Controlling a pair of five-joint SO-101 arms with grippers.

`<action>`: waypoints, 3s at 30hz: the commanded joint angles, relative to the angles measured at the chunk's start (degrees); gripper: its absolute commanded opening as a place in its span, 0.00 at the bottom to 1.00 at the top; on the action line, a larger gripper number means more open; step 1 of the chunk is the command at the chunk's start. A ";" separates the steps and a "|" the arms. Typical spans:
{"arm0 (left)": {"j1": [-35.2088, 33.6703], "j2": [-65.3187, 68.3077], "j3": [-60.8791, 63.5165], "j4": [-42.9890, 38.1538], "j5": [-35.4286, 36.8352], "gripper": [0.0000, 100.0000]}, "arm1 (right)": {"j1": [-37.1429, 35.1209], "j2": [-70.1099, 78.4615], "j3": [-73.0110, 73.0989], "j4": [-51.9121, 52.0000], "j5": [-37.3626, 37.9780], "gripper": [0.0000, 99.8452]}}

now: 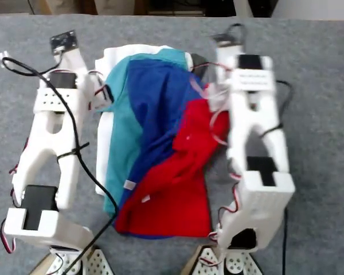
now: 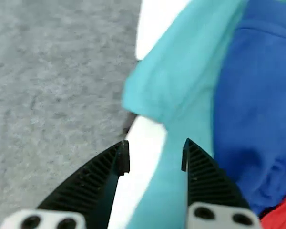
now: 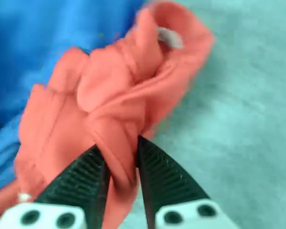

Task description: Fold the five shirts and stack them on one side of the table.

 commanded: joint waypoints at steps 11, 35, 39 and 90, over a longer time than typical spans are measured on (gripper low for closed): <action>11.43 14.46 -4.22 -18.37 6.51 0.29 | 25.10 2.86 11.56 -6.33 0.53 0.01; -8.62 64.66 -82.73 27.43 -0.97 0.02 | 20.79 -8.84 41.98 -34.37 0.44 0.01; -19.87 65.10 -93.54 28.92 -5.36 0.02 | 20.62 -9.27 42.59 -34.99 0.44 0.01; -8.26 70.37 -83.60 21.54 6.51 0.01 | 20.53 -9.27 42.59 -34.99 0.09 0.01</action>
